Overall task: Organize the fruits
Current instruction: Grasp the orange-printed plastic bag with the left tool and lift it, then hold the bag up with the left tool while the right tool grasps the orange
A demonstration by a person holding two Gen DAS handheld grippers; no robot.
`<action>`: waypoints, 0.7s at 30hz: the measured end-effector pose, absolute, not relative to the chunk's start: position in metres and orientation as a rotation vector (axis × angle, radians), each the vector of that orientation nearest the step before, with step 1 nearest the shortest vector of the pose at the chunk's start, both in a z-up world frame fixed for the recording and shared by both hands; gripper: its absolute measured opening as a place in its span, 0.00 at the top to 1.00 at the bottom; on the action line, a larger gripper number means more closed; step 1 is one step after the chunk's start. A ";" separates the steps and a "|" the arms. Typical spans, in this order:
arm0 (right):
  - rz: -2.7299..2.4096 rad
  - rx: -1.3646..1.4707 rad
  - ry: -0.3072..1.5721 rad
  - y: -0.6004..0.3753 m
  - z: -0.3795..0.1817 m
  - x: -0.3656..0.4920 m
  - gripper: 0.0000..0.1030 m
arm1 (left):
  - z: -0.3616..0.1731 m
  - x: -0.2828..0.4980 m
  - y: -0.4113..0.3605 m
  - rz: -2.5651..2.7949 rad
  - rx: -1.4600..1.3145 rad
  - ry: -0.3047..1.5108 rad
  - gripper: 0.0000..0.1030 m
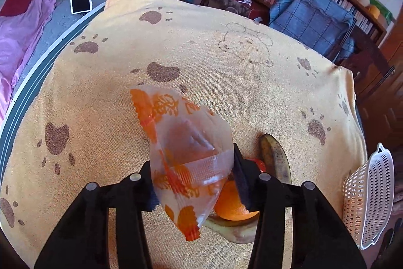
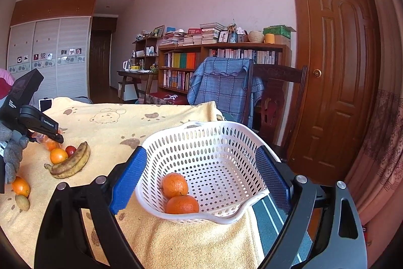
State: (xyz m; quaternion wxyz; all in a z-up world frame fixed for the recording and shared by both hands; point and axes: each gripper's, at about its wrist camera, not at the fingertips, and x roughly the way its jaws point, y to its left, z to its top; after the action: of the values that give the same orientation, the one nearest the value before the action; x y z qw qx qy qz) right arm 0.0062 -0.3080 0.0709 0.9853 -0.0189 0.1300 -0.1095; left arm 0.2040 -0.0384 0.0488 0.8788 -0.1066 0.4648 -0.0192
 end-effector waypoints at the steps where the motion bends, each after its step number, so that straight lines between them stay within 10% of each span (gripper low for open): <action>1: -0.221 -0.038 0.261 -0.308 0.070 0.006 0.13 | 0.052 0.200 -0.035 -0.045 -0.234 0.962 0.54; 21: -0.267 -0.130 0.221 -0.293 0.067 -0.002 0.13 | 0.088 0.108 0.040 0.081 -0.338 0.739 0.54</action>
State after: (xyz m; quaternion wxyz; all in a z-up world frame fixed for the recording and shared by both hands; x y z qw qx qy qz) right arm -0.0018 -0.2930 0.0669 0.9830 -0.0647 0.1098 -0.1325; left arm 0.1083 0.0404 0.0877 0.9178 -0.1643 0.3594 0.0393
